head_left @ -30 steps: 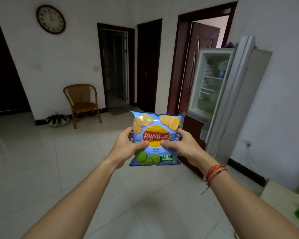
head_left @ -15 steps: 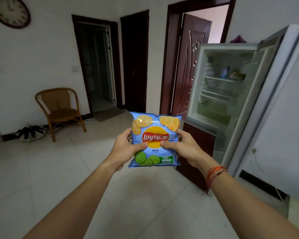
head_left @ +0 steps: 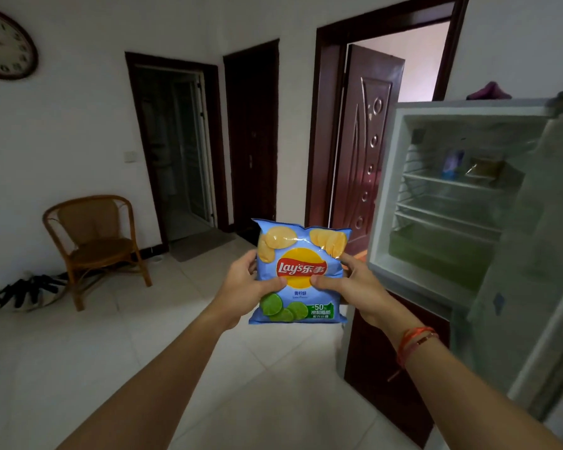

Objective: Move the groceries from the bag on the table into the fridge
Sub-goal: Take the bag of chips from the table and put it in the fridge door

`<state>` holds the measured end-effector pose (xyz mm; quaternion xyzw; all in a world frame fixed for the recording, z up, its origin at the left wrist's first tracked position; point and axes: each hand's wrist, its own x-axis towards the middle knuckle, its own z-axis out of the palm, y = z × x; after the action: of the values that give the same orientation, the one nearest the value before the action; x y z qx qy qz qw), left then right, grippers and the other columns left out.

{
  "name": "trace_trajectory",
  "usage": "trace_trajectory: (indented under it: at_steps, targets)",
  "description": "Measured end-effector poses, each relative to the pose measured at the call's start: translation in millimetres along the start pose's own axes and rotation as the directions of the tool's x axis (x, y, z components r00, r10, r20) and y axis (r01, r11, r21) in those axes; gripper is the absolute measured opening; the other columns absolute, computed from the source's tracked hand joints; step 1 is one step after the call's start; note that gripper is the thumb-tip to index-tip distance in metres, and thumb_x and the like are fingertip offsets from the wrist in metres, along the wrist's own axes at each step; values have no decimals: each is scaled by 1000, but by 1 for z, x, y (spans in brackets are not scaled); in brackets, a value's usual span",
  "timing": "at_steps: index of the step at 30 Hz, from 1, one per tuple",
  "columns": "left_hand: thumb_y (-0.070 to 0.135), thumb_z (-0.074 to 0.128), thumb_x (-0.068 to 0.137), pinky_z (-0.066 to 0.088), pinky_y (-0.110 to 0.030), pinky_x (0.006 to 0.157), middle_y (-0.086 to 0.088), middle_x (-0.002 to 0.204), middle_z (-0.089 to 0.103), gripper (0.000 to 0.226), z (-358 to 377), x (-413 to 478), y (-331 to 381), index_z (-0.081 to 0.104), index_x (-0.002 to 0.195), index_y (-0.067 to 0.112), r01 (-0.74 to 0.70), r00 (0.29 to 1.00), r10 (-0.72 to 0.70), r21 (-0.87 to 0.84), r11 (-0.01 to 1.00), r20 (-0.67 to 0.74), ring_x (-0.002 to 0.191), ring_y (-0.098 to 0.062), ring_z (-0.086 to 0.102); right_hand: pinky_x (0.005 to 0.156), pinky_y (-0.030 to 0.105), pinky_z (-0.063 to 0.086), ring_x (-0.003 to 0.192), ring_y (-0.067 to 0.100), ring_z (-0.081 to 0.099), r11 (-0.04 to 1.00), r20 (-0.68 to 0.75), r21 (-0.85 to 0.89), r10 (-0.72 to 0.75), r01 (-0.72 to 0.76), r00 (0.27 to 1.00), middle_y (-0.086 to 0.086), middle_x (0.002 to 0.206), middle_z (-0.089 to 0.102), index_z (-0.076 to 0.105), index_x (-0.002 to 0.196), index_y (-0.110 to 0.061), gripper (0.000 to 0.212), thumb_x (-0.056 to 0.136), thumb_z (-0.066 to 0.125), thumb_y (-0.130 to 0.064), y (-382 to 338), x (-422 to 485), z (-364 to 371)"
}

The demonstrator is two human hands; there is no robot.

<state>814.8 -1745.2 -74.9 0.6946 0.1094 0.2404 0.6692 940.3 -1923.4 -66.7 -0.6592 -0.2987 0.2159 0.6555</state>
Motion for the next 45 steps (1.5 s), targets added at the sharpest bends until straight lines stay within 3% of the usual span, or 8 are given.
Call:
trace_trajectory:
  at_steps: [5,12,19,25,29,39,45]
  targets:
    - [3,78,79,61,-38,79,-5,112,73,48,-5,84,-13,59,122,11,-9,1000,9,15,1000,16,99,-23,72,82,43,60,96,28,75,1000,10,-1,-3,3,1000,4,105,78,67,114,-17,38,81,81,-5,9,84,-17]
    - [7,79,78,61,-37,80,-4,112,73,48,-13,197,-50,60,122,11,-20,999,18,55,998,49,99,-21,71,83,42,62,97,26,75,999,1,-37,-15,15,1000,5,108,77,65,120,-12,41,82,80,-4,29,185,-40]
    - [7,78,80,60,-38,84,-3,111,73,43,-29,333,-87,60,119,12,-71,990,64,51,996,124,101,-22,71,62,23,59,82,16,77,1000,-63,5,-7,8,998,-2,93,79,64,117,-9,35,86,72,6,42,297,-50]
    - [10,80,78,59,-45,87,-6,114,72,46,-29,459,-107,62,121,11,-96,971,82,51,994,225,103,-24,70,65,27,60,86,20,77,999,-181,-34,0,-6,983,-1,96,79,65,116,-15,37,84,76,2,46,393,-72]
    - [2,78,78,60,-39,83,-4,109,74,42,-7,517,-117,64,117,12,-73,955,73,-12,997,286,100,-24,71,62,24,59,81,15,77,999,-248,-34,17,-26,969,-4,90,79,66,111,-20,38,84,75,5,48,435,-99]
    - [-6,77,77,57,-45,87,-7,112,73,44,93,626,-153,65,112,17,5,877,45,-103,995,478,104,-27,70,64,27,59,87,21,77,992,-464,-77,50,-96,885,3,100,79,67,120,-15,46,79,81,1,72,482,-196]
    - [-3,78,78,58,-44,88,-3,111,74,42,189,676,-152,64,111,19,-6,761,60,-86,996,646,103,-23,70,66,23,58,88,17,77,991,-629,-96,15,-97,777,0,100,79,68,115,-17,41,80,81,-1,69,473,-266]
